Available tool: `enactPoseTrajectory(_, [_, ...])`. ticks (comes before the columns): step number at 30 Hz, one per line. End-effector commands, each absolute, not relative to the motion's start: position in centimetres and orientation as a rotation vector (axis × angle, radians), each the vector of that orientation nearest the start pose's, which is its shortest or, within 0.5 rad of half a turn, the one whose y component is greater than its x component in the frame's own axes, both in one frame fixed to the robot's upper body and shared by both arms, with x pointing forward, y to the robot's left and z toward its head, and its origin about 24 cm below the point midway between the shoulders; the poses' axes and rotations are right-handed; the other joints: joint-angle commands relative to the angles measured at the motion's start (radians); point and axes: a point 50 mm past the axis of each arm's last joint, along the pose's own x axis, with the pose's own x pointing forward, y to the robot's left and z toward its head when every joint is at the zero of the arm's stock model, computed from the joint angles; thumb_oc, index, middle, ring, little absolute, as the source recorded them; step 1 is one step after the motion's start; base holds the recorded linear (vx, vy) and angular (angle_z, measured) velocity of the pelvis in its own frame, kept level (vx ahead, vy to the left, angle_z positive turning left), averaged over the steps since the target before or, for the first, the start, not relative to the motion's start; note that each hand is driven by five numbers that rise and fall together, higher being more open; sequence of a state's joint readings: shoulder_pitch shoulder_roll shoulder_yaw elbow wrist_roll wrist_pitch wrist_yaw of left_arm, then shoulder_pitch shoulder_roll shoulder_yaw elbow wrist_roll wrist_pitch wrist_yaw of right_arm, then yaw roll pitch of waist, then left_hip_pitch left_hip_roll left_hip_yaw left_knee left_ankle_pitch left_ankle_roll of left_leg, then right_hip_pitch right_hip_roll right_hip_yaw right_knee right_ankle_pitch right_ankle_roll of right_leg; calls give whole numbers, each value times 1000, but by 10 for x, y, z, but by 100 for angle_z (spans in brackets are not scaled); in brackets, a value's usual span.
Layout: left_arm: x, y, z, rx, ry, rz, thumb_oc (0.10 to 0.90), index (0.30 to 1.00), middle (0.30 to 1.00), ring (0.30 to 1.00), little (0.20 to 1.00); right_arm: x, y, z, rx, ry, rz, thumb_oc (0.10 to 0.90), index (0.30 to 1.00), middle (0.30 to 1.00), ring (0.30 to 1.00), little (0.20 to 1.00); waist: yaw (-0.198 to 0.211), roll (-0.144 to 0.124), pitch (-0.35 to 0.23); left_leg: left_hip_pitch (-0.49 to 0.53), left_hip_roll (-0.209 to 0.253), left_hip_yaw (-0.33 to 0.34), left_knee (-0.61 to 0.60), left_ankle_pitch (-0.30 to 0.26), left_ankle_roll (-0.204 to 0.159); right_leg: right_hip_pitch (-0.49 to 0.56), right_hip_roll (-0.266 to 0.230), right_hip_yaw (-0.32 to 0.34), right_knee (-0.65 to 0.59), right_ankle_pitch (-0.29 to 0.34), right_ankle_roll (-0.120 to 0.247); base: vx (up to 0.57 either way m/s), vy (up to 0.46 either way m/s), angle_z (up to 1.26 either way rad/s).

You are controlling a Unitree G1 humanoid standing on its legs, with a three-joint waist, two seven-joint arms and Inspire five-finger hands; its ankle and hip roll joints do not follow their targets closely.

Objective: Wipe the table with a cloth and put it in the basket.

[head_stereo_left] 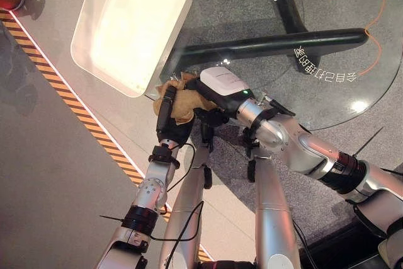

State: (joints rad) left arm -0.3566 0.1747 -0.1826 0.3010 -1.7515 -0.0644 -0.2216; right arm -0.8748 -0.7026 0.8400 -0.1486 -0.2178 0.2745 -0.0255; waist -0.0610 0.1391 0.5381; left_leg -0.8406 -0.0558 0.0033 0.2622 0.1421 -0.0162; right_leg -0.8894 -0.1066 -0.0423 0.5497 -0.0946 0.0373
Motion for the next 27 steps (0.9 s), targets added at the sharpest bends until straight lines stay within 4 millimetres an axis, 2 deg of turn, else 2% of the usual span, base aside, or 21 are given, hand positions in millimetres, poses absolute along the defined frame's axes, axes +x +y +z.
enactPoseTrajectory(1, [305, 148, 105, -1566, -283, -420, 100, 300, 300, 300, 200, 289, -73, 276, -907, -891, 282, 800, 900, 900, 900, 900, -6, -4, -18, -19, 27, 15, 108, -112, -10, -11, -11, 45, -124, 90, 53, 0, 0, 0])
enactPoseTrajectory(10, [301, 155, 105, -1580, -314, -396, 100, 300, 300, 300, 200, 273, -88, 285, -719, -956, 290, 800, 900, 900, 900, 900, -24, -3, -18, -17, 29, 28, 106, -113, -3, -16, -9, 51, -125, 96, 56, 4, 15, -1])
enactPoseTrajectory(27, [295, 165, 110, -1589, -406, -375, 100, 300, 300, 300, 200, 269, -107, 277, -506, -948, 271, 800, 900, 900, 900, 900, -43, 4, -18, -16, 34, 46, 96, -110, -3, -20, -13, 54, -138, 101, 58, 1, 14, -3])
